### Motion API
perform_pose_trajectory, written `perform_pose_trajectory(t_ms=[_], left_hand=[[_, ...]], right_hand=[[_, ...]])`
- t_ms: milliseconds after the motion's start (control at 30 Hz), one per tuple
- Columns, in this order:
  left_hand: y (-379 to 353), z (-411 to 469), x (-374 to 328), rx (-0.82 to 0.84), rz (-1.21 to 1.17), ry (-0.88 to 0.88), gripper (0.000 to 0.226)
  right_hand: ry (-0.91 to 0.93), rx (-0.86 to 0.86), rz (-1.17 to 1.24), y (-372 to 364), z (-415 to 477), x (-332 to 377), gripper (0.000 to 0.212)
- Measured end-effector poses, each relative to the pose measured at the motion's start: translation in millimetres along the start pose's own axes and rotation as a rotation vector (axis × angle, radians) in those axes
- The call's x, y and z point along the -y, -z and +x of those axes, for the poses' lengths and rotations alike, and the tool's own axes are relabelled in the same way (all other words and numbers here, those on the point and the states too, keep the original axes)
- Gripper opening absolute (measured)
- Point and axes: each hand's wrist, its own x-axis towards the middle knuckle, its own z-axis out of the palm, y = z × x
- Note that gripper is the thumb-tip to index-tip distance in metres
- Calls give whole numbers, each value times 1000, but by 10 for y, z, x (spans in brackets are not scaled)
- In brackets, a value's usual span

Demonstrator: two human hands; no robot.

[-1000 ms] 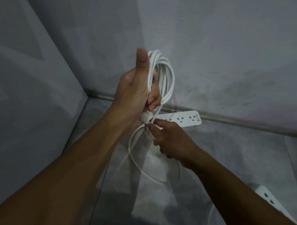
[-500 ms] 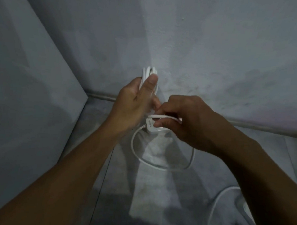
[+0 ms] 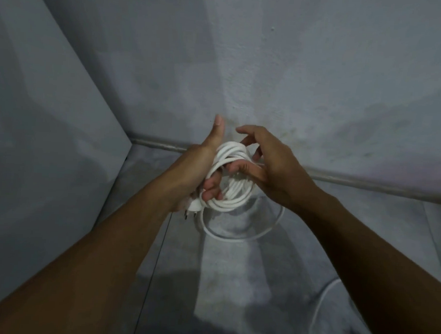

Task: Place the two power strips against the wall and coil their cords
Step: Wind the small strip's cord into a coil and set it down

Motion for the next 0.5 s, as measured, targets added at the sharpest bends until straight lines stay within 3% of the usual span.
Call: perform_pose_trajectory(t_ms=[100,200,267,400,500], left_hand=[[30,13,22,115,-234,45,78],[4,4,110,90,-242,-4,53],[-11,5,197,56,-310,-12,40],[-56,-13,326,13,-543,-19,49],[-133,-51,414,-59,-790,-63,43]], right_hand=[[-161,32,260,-148,-64,-50,45],[-270,-7,542,-218,-136,-81,29],[-328,-66,694,-226,-172,-54,35],[-437,-238,729,-340,-250,10,31],[-523,-330,842,-486,-325,103,43]])
